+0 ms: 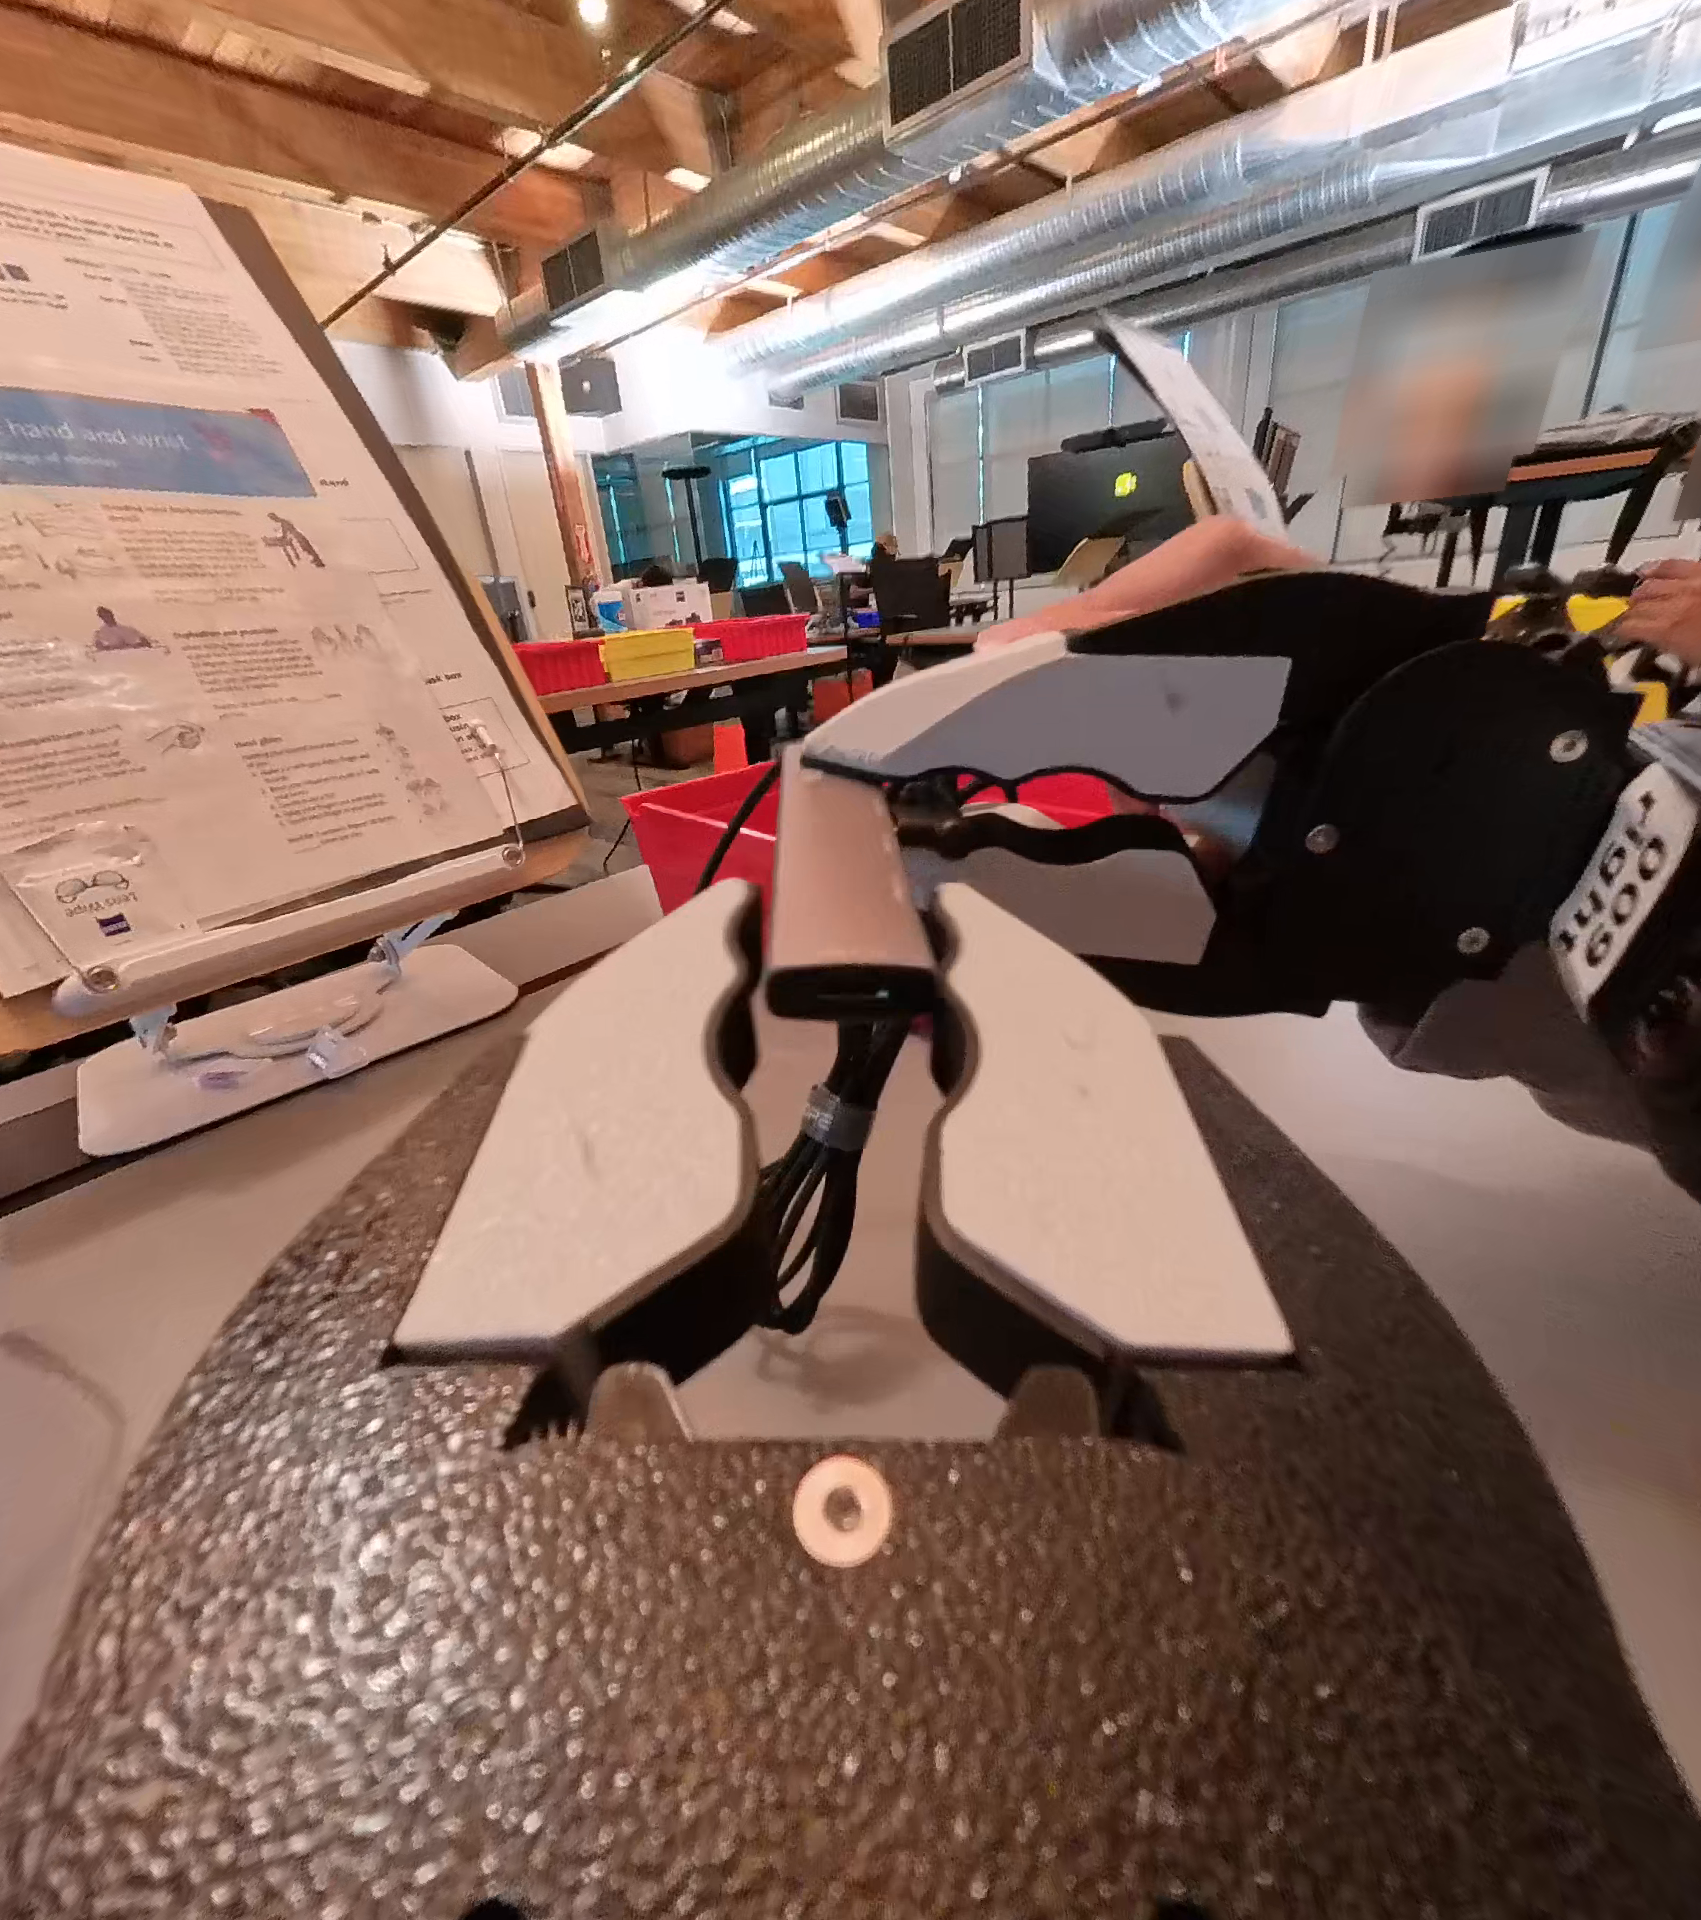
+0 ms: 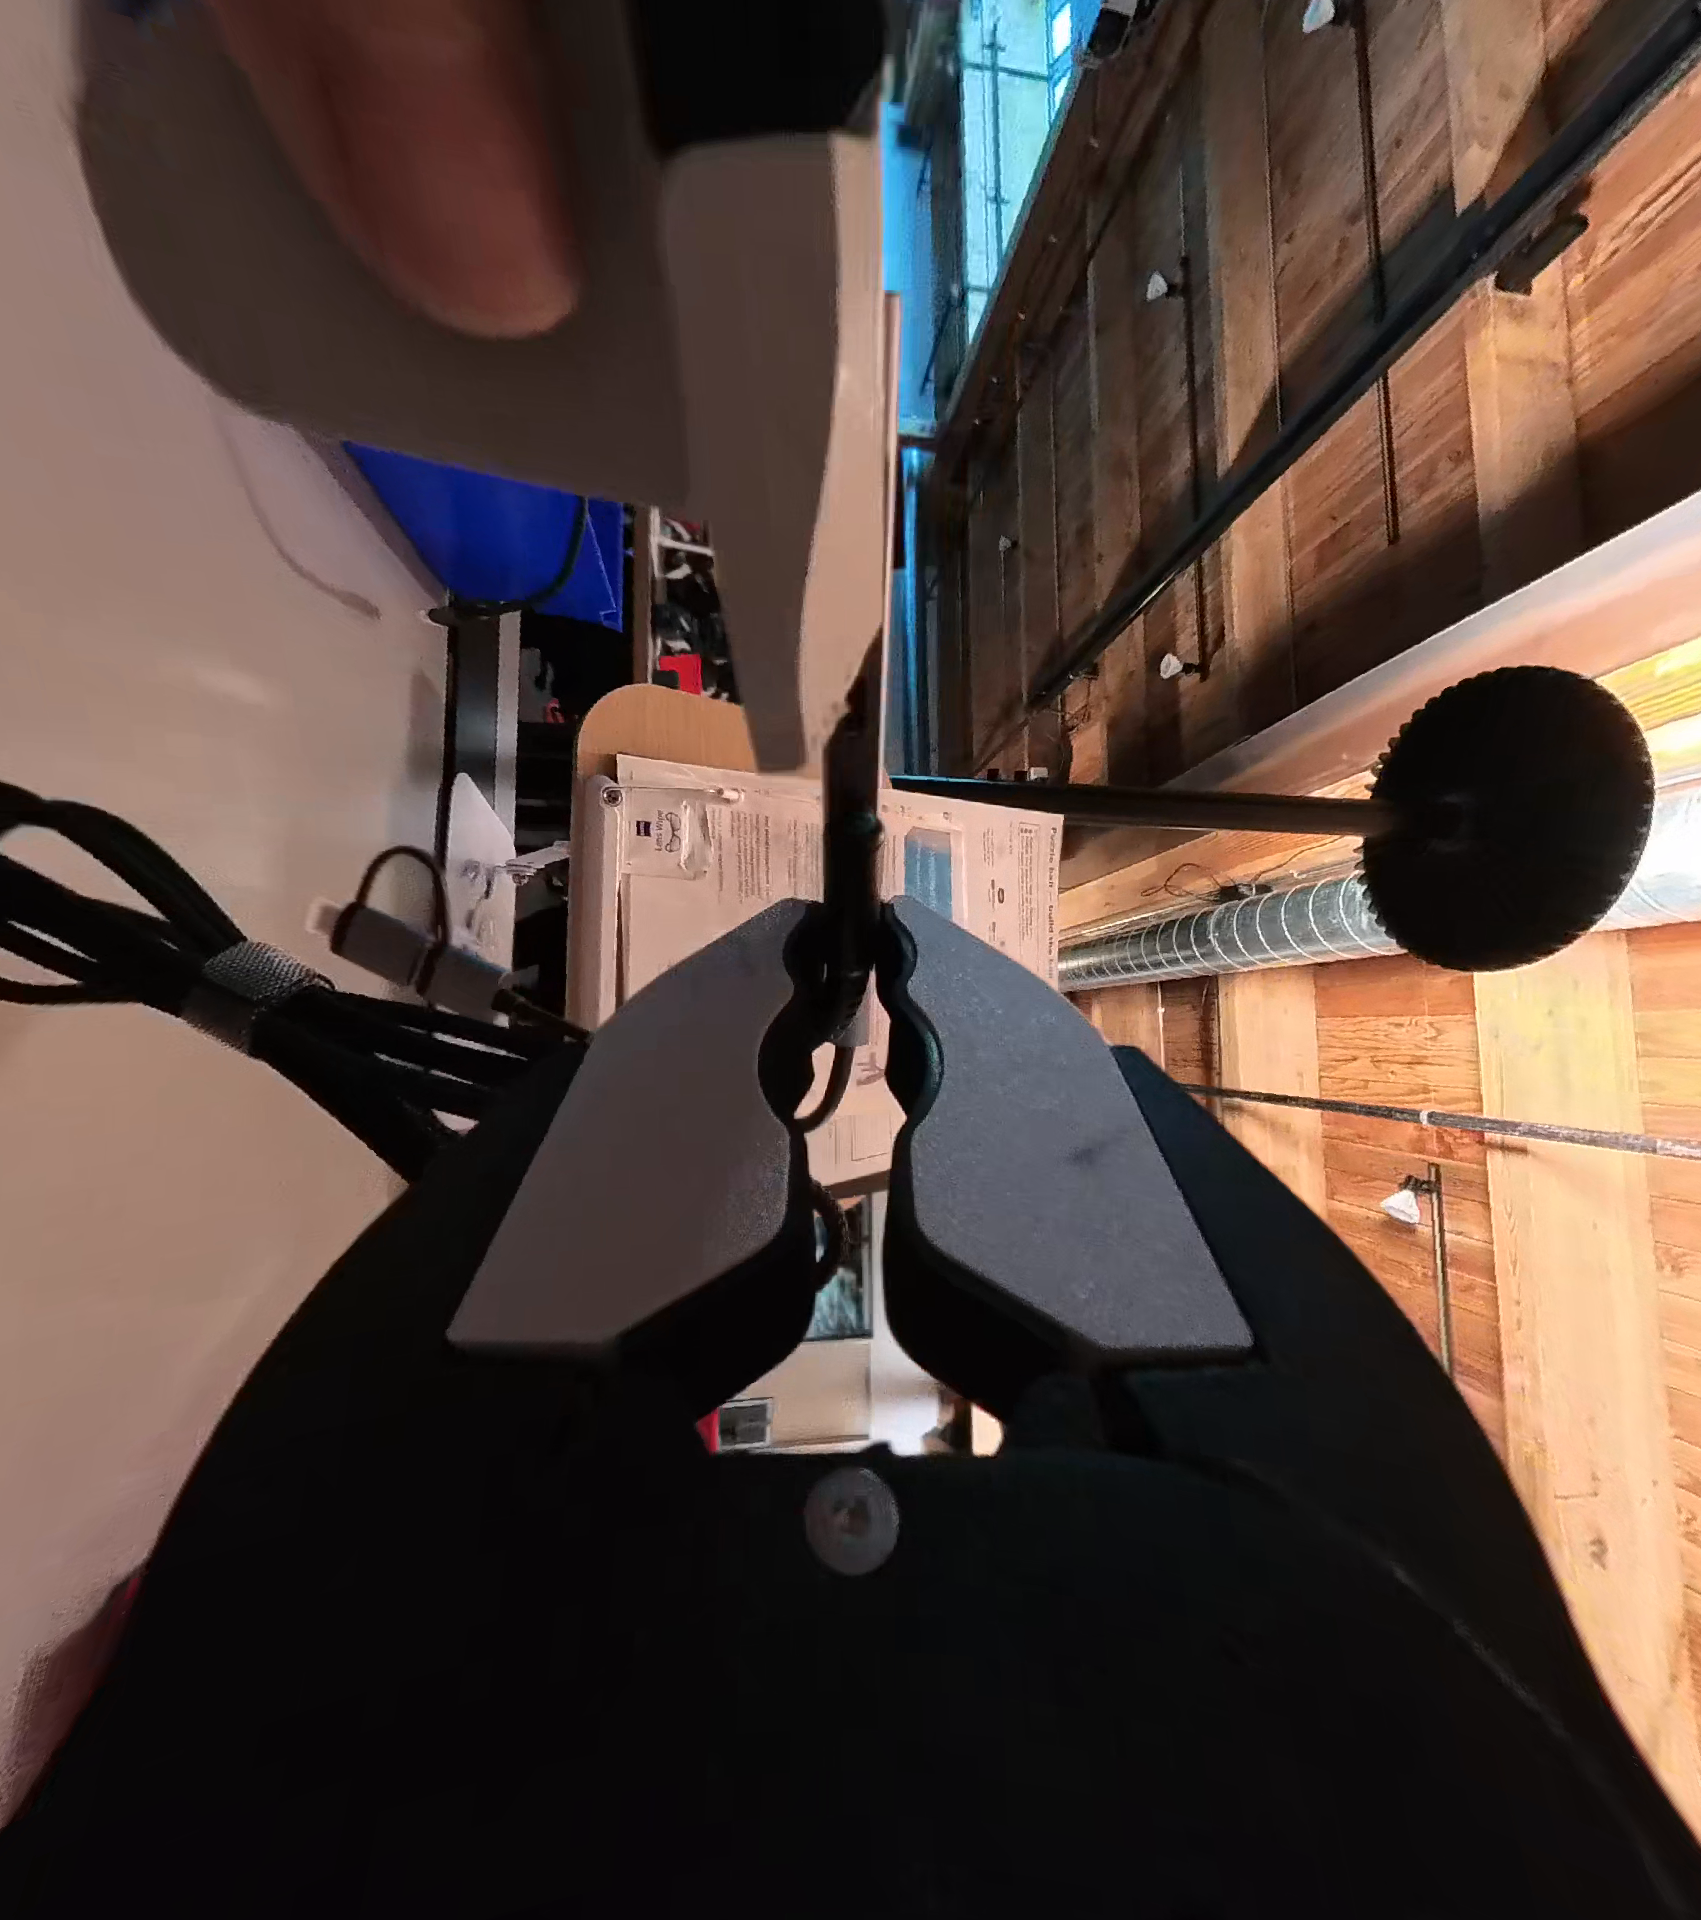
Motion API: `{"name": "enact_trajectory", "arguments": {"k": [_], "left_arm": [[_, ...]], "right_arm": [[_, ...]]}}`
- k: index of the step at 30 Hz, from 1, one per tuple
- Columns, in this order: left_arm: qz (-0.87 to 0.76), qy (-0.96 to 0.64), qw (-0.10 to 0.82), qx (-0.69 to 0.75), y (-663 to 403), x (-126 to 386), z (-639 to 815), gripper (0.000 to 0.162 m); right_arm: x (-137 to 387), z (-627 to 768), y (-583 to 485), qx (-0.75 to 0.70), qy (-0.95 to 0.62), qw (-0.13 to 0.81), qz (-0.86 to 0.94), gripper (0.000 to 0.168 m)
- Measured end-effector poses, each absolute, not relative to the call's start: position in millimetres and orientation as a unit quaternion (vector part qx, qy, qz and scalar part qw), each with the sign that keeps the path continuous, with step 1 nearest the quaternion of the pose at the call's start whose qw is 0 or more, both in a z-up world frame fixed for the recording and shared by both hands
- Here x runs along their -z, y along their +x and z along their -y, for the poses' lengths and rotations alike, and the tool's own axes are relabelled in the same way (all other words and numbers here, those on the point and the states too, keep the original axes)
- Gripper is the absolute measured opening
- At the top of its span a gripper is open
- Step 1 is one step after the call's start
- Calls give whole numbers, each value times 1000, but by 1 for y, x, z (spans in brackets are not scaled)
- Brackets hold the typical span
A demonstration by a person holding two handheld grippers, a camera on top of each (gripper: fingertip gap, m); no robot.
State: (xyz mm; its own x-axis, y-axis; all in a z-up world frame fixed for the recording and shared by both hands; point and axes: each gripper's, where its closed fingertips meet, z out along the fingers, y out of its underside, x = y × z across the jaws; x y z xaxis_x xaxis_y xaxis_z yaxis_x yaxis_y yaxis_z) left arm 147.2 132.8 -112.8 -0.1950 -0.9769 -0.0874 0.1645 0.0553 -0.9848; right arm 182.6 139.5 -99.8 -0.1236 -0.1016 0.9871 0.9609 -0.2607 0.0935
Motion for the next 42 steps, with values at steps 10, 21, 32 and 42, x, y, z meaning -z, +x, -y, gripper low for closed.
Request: {"name": "enact_trajectory", "arguments": {"k": [10,21,32,42], "left_arm": [[-524,-382,522,554,146,112,-133,32],[-521,-391,528,546,148,119,-135,26],[-517,-403,537,531,151,123,-137,26],[-514,-428,507,544,151,130,-143,26]], "right_arm": [[103,-140,182,634,-473,402,461,9],[103,-141,182,628,-482,400,461,9],[106,-142,183,618,-494,402,461,9],[115,-148,185,582,-528,422,452,17]]}}
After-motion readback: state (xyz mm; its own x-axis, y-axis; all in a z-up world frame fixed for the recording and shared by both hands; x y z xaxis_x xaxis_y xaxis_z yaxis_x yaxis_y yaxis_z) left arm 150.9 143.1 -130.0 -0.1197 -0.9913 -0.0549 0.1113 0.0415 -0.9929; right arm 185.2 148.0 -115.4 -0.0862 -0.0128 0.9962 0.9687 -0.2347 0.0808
